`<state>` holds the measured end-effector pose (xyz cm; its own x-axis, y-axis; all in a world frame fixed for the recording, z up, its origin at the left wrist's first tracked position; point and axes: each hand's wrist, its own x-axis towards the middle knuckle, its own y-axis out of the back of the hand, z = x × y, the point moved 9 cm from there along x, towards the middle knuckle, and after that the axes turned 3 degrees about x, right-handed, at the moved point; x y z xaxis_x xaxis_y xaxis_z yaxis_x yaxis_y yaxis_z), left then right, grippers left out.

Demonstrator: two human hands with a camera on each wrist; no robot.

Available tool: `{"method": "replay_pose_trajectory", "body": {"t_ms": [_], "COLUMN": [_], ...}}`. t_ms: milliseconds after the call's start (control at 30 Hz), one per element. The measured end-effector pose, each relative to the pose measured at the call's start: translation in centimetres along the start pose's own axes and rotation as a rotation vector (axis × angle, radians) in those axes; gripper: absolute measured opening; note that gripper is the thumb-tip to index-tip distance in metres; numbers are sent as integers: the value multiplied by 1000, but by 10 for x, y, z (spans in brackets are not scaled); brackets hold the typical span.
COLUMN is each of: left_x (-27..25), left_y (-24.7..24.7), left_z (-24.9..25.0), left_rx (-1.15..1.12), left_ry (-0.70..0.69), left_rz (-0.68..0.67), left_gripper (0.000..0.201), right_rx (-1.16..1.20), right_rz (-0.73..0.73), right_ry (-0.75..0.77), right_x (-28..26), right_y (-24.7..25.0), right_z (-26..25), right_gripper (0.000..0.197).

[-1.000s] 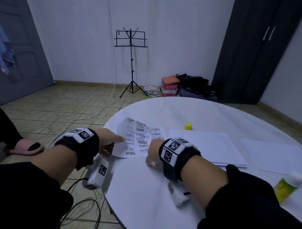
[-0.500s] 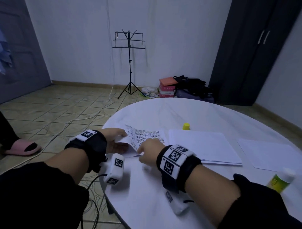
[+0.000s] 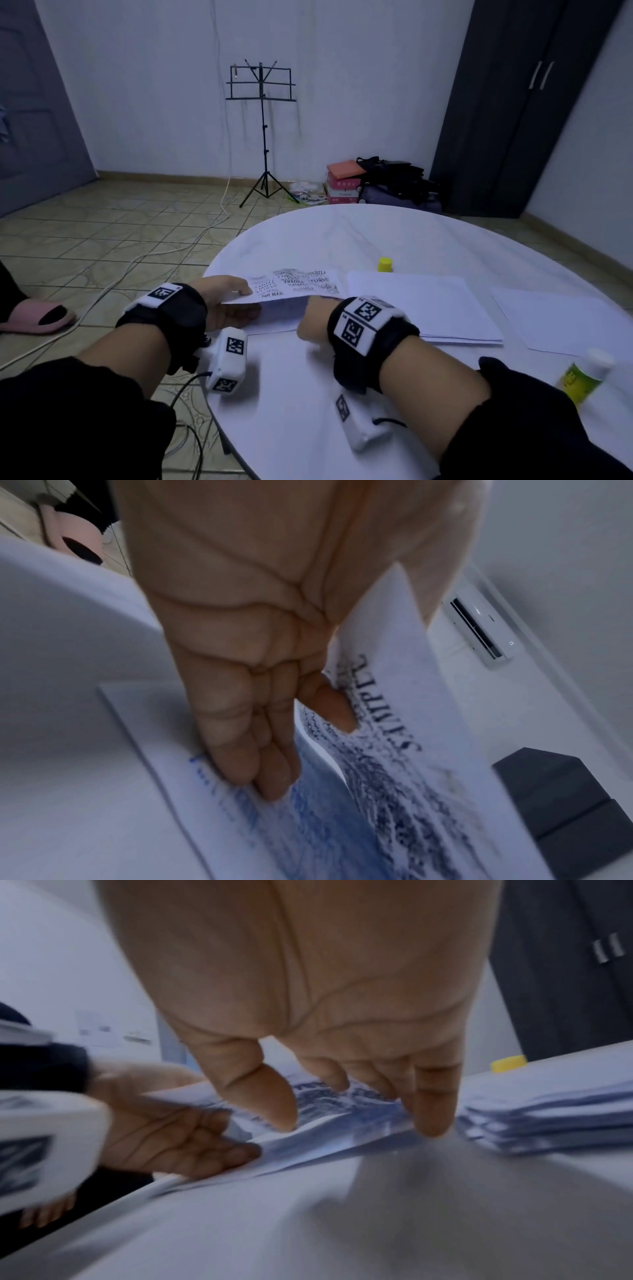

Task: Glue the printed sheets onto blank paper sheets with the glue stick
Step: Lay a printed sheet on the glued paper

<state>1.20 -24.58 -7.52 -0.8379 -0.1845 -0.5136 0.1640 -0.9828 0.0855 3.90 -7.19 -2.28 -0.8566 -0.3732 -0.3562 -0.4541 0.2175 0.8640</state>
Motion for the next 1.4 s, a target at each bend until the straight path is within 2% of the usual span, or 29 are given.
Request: {"method": "replay_pose_trajectory", "body": {"t_ms": [133, 200, 267, 367, 467, 600, 733, 833, 900, 933, 1000, 1033, 1067, 1133, 1200, 1267, 1400], "left_x": [-2, -4, -7, -13, -28, -36, -66, -97, -117, -125, -136, -143, -149, -156, -159, -160, -161], "left_y": [0, -2, -5, -13, -24, -36, -60, -90, -114, -128, -152, -164, -174, -192, -203, -210, -219], "left_z": [-4, -5, -5, -4, 0, 3, 13, 9, 0, -5, -20, -27, -32, -42, -47, -50, -47], "left_rx": [22, 28, 14, 50, 157, 452, 704, 785, 915, 977, 1079, 1147, 1215, 1305, 1375, 1424, 1451], "left_ry": [21, 14, -6, -41, -76, -123, -190, -245, -272, -289, -305, -324, -348, -372, -365, -355, -337], "left_rz": [5, 9, 13, 15, 15, 45, 35, -56, -119, -156, -214, -222, -230, -243, -249, -255, -256], "left_gripper": [6, 14, 18, 20, 25, 48, 18, 10, 12, 34, 97, 113, 118, 110, 92, 80, 75], "right_rx": [344, 579, 824, 972, 828, 638, 455, 344, 281, 235, 156, 127, 107, 83, 50, 26, 209], "right_rz": [214, 339, 347, 421, 460, 448, 410, 332, 262, 218, 146, 119, 102, 91, 86, 113, 182], "right_ry": [-161, -208, -206, -152, -75, -79, -118, -175, -212, -231, -271, -286, -301, -347, -399, -467, -567], "right_x": [-2, -7, -12, -16, -24, -60, -108, -140, -156, -164, -178, -184, -189, -197, -203, -207, -215], "right_y": [31, 45, 43, 46, 53, 57, 55, 44, 33, 27, 14, 9, 4, -1, -2, 4, 18], "right_z": [28, 44, 54, 64, 66, 74, 97, 129, 150, 161, 181, 189, 197, 212, 229, 250, 289], "right_gripper": [40, 41, 41, 58, 44, 45, 40, 40, 38, 37, 35, 35, 34, 29, 20, 25, 36]}}
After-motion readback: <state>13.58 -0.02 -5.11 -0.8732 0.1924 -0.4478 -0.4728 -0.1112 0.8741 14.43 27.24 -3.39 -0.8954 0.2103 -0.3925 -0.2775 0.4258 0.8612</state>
